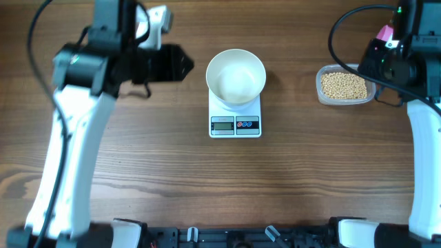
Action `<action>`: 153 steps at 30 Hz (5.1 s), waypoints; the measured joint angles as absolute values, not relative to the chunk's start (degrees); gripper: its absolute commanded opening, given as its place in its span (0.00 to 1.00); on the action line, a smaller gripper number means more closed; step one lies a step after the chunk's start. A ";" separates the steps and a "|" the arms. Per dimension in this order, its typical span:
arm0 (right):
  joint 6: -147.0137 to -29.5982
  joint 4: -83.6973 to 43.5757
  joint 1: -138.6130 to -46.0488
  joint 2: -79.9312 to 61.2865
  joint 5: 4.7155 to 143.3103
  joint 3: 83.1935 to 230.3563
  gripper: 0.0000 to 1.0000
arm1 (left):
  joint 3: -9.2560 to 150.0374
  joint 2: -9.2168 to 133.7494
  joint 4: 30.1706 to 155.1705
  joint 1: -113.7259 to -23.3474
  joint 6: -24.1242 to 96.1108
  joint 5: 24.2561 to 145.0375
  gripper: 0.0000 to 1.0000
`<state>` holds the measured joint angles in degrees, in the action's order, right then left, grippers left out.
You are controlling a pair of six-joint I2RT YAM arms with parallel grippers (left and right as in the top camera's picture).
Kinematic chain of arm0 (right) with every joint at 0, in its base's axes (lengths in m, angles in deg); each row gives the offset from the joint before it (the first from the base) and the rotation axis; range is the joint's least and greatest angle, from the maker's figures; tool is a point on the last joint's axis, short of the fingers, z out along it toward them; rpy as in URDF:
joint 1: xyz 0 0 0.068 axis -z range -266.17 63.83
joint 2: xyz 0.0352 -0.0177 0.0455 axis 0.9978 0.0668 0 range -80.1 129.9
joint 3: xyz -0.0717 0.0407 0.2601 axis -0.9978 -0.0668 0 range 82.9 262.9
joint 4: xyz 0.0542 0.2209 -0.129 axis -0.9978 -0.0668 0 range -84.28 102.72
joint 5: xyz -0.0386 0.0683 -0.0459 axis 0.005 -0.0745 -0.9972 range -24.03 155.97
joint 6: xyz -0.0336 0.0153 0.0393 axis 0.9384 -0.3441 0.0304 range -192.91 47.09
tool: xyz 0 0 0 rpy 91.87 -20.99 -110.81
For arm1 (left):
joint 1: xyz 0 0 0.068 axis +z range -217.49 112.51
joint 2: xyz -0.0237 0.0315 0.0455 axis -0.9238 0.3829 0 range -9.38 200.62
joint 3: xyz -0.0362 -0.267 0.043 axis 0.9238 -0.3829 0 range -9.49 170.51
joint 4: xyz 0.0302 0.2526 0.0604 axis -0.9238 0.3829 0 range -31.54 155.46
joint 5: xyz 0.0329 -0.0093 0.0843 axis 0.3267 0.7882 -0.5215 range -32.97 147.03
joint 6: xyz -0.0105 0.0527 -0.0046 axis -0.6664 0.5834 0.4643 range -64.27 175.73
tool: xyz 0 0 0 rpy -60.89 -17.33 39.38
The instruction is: Scoop item into bowl and weigh 150g on scale
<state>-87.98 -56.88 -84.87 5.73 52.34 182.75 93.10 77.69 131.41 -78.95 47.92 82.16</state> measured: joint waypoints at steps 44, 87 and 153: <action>-82.62 -57.34 -84.87 11.52 52.91 182.69 0.04 | 54.63 88.68 82.71 -109.18 25.19 57.28 0.04; -80.07 -57.12 -84.87 11.52 52.84 182.69 0.04 | 54.63 94.56 81.43 -114.18 43.26 45.13 0.04; -77.92 -58.82 -84.87 11.52 52.82 182.69 0.04 | 41.50 90.93 61.82 -109.42 48.20 55.38 0.04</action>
<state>-77.92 -58.82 -84.87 11.52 52.82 182.69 41.50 90.93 61.82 -109.42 48.20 55.38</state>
